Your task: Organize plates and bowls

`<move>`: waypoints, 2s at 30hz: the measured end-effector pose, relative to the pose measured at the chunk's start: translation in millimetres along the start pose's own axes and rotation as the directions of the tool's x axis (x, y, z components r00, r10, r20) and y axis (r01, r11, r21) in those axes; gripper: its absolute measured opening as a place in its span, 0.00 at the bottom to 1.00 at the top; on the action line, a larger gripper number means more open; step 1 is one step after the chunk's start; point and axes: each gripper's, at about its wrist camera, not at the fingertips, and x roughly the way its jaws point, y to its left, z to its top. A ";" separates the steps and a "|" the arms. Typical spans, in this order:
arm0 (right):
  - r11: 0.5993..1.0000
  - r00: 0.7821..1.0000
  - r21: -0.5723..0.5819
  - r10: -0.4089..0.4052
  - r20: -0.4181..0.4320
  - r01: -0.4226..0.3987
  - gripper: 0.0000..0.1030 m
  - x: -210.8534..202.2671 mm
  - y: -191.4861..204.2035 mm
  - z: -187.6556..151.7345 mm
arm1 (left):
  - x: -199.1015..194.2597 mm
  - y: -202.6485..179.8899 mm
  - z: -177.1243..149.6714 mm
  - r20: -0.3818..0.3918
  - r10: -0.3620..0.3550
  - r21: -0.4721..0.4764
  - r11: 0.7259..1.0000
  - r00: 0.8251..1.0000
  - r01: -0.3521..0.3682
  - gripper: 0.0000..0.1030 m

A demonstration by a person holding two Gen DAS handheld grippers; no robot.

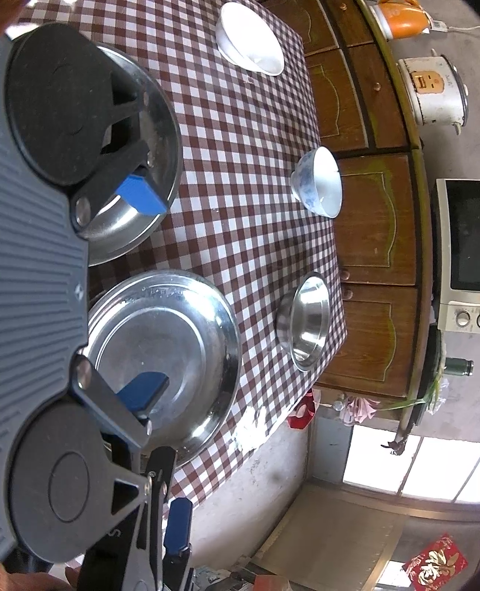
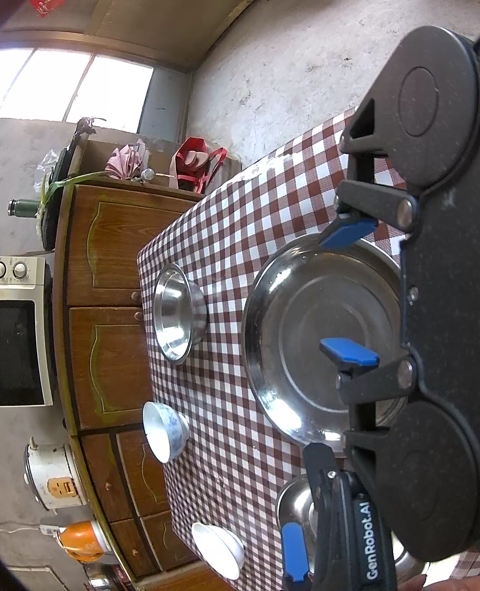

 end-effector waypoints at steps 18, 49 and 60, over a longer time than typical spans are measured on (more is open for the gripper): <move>0.999 0.999 0.027 -0.026 -0.023 0.027 0.65 16.6 -16.4 -4.7 | 22.8 7.6 1.6 -0.020 0.001 0.001 1.000 1.000 -0.001 0.92; 0.994 0.997 0.092 -0.049 -0.055 0.054 0.65 35.5 -47.2 -13.5 | 71.7 18.8 7.7 -0.068 -0.082 0.028 0.996 0.994 0.084 0.92; 0.992 0.996 0.117 -0.040 -0.081 0.049 0.65 48.7 -54.8 -14.1 | 85.3 13.1 6.5 -0.098 -0.095 0.048 0.994 0.991 0.100 0.86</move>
